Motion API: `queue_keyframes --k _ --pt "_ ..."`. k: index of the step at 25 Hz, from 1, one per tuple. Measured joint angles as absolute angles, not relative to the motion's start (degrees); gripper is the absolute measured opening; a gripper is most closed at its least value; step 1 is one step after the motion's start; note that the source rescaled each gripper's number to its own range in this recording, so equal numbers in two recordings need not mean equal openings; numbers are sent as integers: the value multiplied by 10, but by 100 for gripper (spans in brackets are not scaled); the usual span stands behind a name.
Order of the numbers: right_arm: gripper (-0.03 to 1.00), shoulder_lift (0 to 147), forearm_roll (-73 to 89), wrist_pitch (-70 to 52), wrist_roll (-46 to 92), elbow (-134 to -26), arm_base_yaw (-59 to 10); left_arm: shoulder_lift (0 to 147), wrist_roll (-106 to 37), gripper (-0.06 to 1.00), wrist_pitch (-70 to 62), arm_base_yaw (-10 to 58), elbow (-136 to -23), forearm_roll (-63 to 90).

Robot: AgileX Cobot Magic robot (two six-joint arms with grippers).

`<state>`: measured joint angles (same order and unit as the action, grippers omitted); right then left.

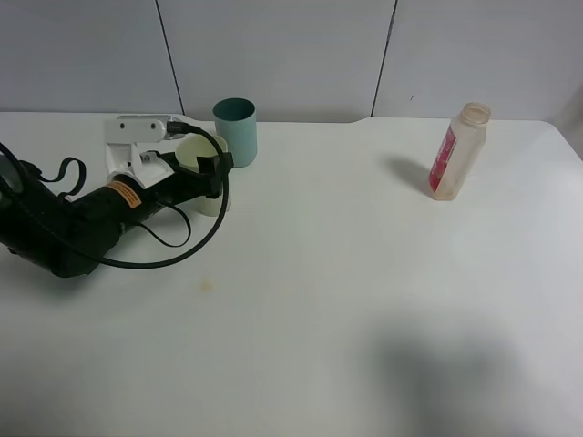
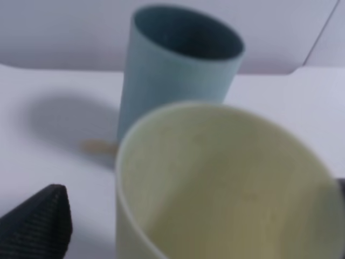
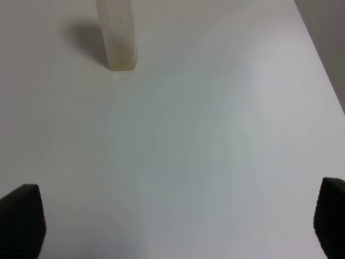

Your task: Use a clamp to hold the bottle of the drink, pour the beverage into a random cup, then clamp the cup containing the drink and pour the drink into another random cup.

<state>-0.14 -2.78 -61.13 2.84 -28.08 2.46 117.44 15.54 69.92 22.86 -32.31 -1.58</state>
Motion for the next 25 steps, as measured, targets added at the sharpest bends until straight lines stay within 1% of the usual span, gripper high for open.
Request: queue_keyframes --k 14,15,16,22,25 --pt "100 -1 -28 -611 28 -281 25 1049 155 86 699 229 -251 0" --pt "100 -1 -28 -611 28 -281 25 986 155 86 699 229 -231 4" --pt "100 -1 -28 -611 28 -281 25 986 155 86 699 229 -231 4" --pt "100 -1 -28 -611 28 -281 25 833 155 86 695 229 -204 4" --pt "100 -1 -28 -611 28 -281 25 765 156 86 638 229 -203 5"
